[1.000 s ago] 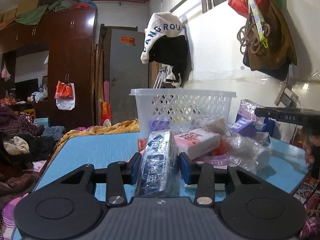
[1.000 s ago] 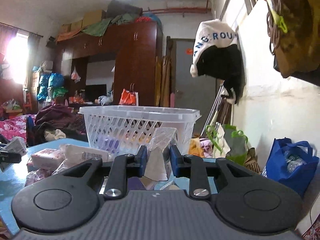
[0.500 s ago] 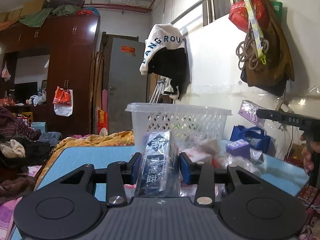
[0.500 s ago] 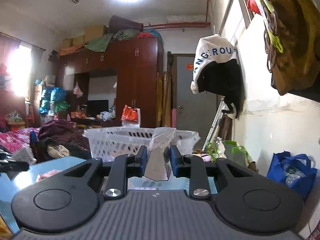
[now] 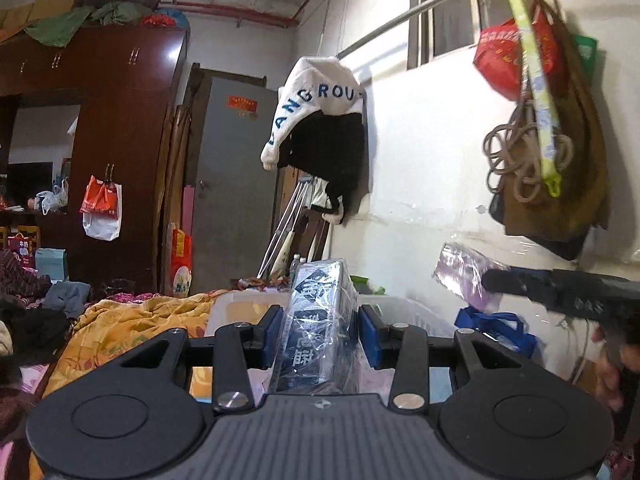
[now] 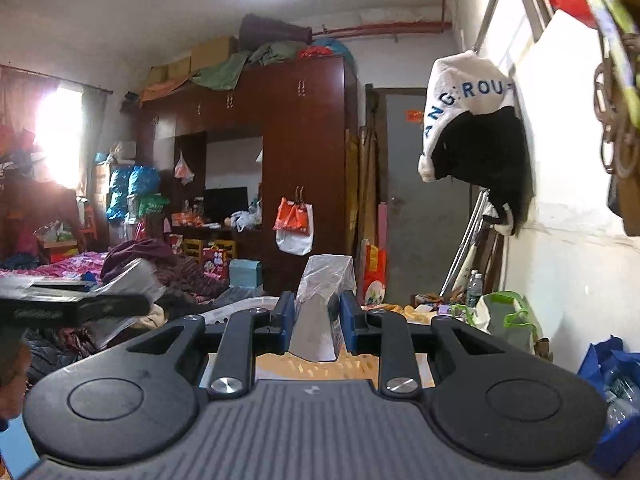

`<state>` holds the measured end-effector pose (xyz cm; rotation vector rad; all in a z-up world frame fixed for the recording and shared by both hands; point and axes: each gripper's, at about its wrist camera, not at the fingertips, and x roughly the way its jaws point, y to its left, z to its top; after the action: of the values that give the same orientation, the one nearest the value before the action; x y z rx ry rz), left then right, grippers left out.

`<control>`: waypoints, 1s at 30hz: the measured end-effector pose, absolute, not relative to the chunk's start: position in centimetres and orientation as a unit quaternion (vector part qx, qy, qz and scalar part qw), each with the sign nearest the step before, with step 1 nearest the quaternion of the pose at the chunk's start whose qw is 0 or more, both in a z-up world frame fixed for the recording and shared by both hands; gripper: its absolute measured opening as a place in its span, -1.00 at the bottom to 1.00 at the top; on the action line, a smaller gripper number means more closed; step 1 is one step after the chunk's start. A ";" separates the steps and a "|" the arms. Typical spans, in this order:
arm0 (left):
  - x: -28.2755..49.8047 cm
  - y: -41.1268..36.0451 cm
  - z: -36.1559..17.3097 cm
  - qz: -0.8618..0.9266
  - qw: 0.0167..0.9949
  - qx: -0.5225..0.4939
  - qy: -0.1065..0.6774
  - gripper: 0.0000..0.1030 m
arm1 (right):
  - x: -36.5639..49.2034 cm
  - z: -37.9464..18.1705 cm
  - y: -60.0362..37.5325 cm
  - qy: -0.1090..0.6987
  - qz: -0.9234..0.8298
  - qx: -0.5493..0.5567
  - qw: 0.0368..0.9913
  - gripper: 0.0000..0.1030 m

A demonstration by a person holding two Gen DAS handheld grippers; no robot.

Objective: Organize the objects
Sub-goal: 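Carry both held items over the white basket and open both grippers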

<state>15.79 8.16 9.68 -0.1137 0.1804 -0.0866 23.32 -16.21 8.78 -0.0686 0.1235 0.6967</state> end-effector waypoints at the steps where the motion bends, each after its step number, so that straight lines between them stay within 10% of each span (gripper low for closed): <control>1: 16.7 8.0 10.0 -0.043 0.993 -0.055 0.098 -0.13 | 23.9 8.8 -15.9 0.068 0.342 -0.037 0.937 -0.47; 26: 28.0 8.9 8.7 -0.005 0.979 -0.053 0.197 -0.07 | 29.4 6.0 -12.1 0.143 0.324 -0.083 0.931 -0.40; 28: 28.8 9.2 8.3 0.007 0.978 -0.049 0.203 0.58 | 29.4 5.9 -12.0 0.136 0.313 -0.089 0.936 0.25; 30: 29.0 9.8 7.9 -0.002 0.976 -0.065 0.209 0.76 | 29.1 5.8 -12.4 0.128 0.310 -0.092 0.938 0.70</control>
<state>29.04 9.81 7.87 -0.1304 0.4220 -0.0045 29.06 -12.36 5.79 -0.1874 0.2618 0.6333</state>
